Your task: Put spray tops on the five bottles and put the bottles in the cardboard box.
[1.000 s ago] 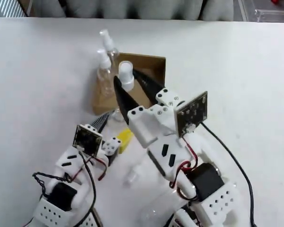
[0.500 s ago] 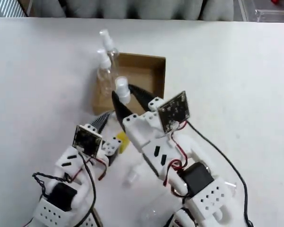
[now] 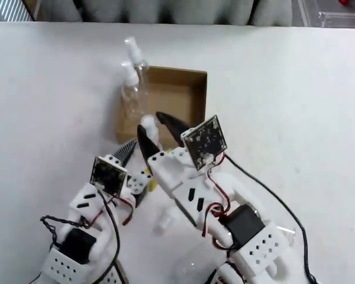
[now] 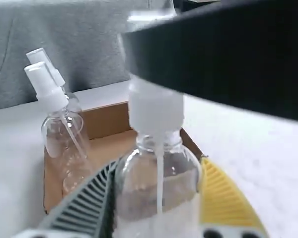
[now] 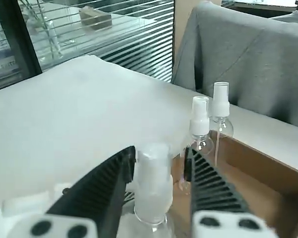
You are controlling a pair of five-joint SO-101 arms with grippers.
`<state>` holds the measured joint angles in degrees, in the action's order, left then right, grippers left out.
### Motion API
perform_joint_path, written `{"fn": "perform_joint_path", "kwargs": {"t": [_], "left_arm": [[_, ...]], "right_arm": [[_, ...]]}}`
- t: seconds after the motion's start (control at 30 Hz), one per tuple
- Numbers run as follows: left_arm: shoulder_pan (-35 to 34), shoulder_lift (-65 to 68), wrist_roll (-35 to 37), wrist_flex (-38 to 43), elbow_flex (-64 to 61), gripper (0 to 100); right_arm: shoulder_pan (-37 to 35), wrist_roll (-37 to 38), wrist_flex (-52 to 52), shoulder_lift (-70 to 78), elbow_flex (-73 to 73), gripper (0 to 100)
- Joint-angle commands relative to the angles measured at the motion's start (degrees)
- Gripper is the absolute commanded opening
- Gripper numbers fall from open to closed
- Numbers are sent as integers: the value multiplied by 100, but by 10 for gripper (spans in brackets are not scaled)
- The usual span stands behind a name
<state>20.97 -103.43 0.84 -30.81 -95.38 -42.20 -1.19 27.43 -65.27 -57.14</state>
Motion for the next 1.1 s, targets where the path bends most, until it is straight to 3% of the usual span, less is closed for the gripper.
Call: {"fn": "perform_joint_path", "kwargs": {"t": [0.0, 0.3, 0.47, 0.53, 1.07], "left_arm": [[-57, -84, -44, 167, 26, 21], [-57, -84, -53, 167, 26, 21], [-57, -84, -53, 167, 26, 21], [-57, -84, -53, 158, 26, 21], [-321, -84, -26, 176, 26, 21]], "right_arm": [[-66, -53, 84, -75, 316, 140], [-57, -18, 954, -75, 1503, 135], [101, -9, 954, 4, 1679, 7], [198, -9, 954, 92, 1688, 39], [400, -9, 989, 971, 1363, 16]]}}
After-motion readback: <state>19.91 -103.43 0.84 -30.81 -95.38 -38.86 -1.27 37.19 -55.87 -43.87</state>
